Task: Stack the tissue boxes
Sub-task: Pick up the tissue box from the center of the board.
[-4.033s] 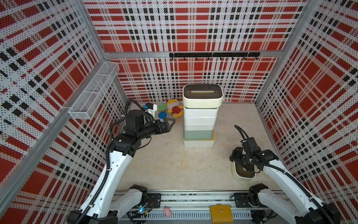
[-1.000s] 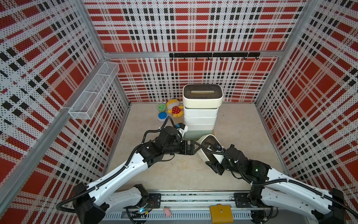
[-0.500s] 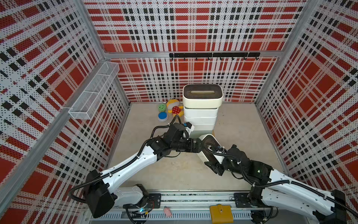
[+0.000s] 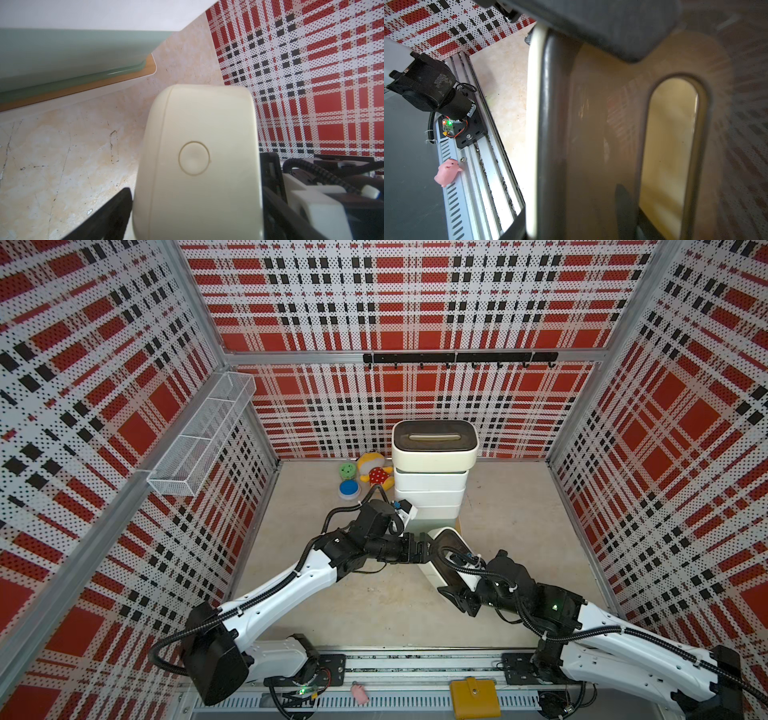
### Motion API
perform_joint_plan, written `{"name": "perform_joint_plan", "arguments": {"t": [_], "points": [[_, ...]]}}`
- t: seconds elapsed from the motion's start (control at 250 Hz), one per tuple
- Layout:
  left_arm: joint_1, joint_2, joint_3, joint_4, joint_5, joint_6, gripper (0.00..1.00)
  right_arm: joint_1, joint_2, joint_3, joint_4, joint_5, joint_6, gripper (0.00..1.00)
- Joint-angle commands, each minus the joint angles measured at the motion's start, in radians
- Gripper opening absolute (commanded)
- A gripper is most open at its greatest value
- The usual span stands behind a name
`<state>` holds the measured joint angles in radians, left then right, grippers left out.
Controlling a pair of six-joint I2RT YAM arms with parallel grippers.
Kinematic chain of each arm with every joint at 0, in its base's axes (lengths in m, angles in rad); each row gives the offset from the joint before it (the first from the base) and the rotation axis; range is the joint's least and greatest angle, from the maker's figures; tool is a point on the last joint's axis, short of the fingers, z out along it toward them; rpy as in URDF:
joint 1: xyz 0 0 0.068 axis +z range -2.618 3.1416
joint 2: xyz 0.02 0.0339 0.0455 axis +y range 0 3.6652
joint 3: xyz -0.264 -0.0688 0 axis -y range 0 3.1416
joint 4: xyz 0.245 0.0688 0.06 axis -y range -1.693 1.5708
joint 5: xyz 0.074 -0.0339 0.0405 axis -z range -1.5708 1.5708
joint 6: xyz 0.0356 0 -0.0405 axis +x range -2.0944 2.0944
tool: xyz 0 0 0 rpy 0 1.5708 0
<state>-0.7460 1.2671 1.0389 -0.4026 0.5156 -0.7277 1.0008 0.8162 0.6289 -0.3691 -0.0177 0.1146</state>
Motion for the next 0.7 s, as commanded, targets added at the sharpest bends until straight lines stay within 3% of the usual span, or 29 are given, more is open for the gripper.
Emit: {"name": "perform_joint_plan", "arguments": {"t": [0.0, 0.192, 0.696], "points": [[0.002, 0.013, 0.012, 0.027, 0.027, -0.015, 0.93, 0.009, -0.018, 0.009, 0.098, 0.002, -0.033, 0.38], [0.000, 0.027, 0.012, 0.023, 0.037, -0.006, 0.93, 0.014, -0.012, 0.012, 0.101, -0.004, -0.033, 0.38], [-0.005, 0.033, 0.013, 0.021, 0.039, -0.001, 0.74, 0.018, -0.017, 0.009, 0.096, -0.021, -0.036, 0.40]]}}
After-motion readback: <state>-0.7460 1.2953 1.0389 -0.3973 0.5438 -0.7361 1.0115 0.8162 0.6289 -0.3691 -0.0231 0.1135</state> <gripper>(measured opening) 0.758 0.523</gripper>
